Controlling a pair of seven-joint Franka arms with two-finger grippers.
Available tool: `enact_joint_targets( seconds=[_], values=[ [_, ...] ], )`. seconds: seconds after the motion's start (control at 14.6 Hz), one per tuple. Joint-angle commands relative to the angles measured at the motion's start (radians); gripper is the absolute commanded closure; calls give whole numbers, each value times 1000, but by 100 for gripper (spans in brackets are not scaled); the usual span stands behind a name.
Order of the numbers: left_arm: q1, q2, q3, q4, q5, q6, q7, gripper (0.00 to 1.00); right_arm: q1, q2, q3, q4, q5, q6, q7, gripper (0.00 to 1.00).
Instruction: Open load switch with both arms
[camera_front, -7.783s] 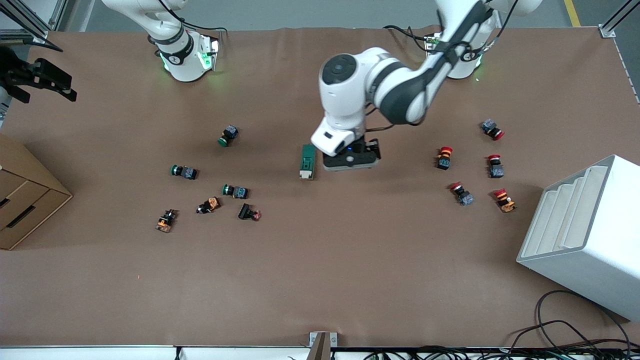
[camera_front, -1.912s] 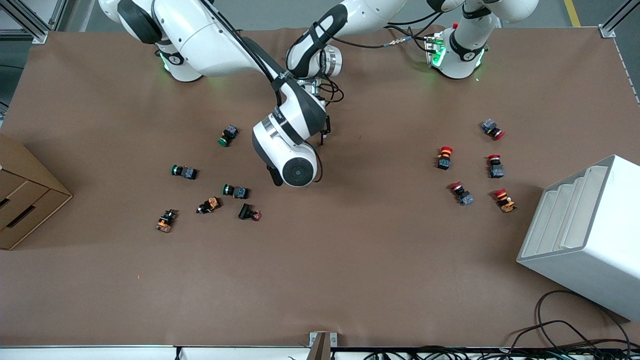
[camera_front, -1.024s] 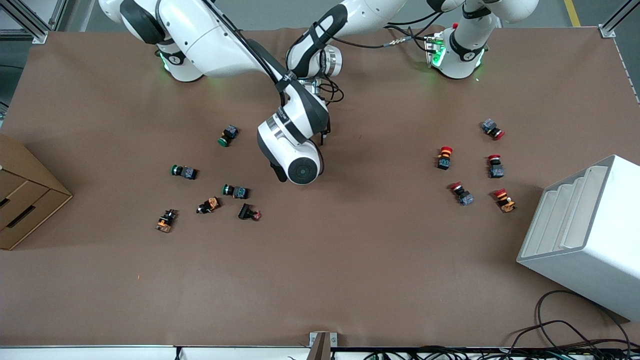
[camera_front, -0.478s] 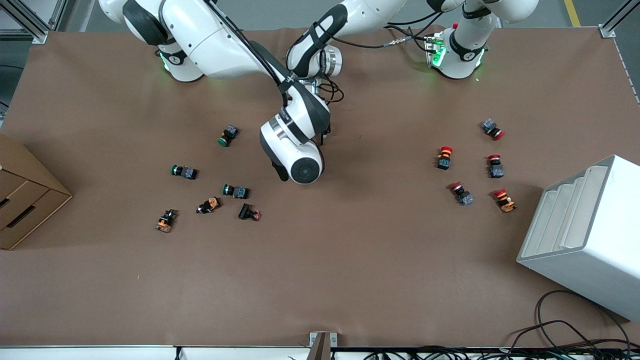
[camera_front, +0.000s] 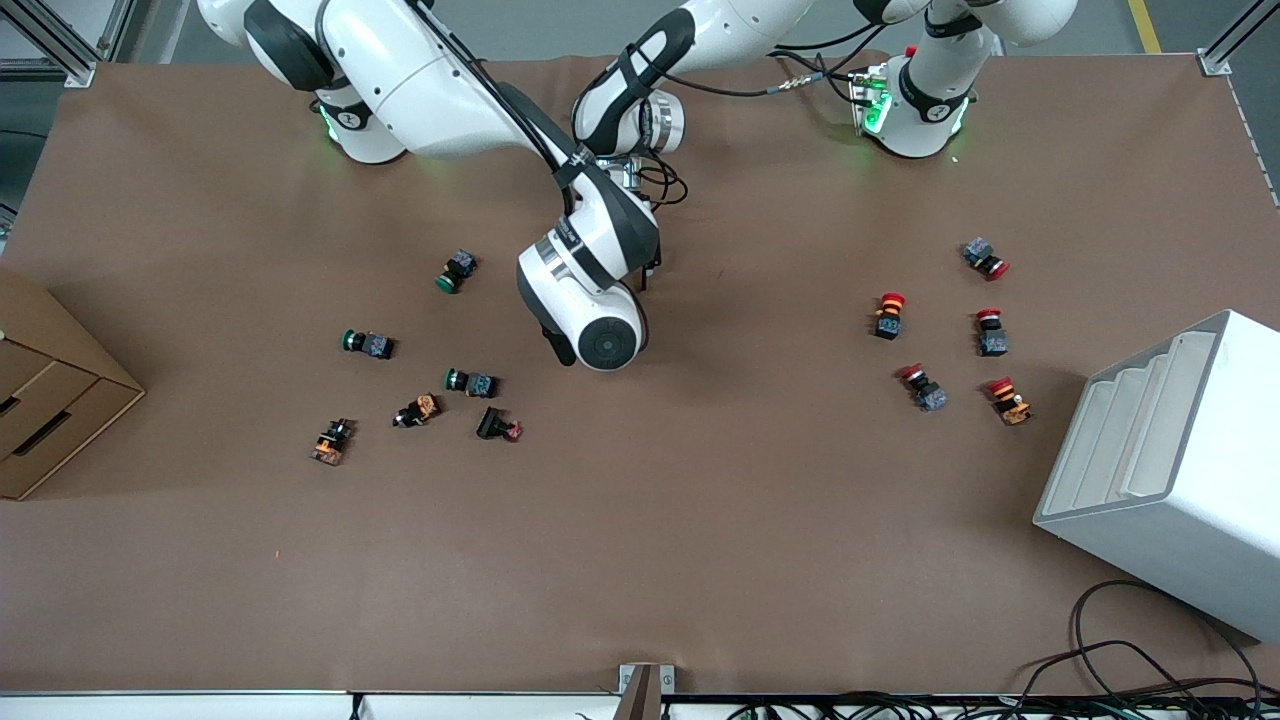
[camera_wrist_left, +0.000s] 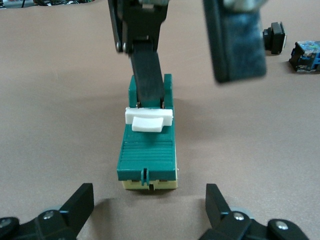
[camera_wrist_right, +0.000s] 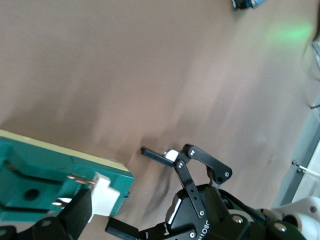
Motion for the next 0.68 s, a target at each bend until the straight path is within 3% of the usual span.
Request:
enact_joint_targets(
  seconds=[0.0, 0.2, 0.61],
  values=[
    [-10, 13, 5, 6, 10, -10, 10, 2, -60, -38, 2, -1, -54, -4, -98, 0],
    [-10, 10, 5, 6, 10, -10, 14, 2, -95, -96, 2, -1, -169, -4, -248, 0],
    [-2, -22, 2, 14, -51, -10, 120, 2, -285, -241, 0, -12, -202, -76, -691, 0]
  ],
)
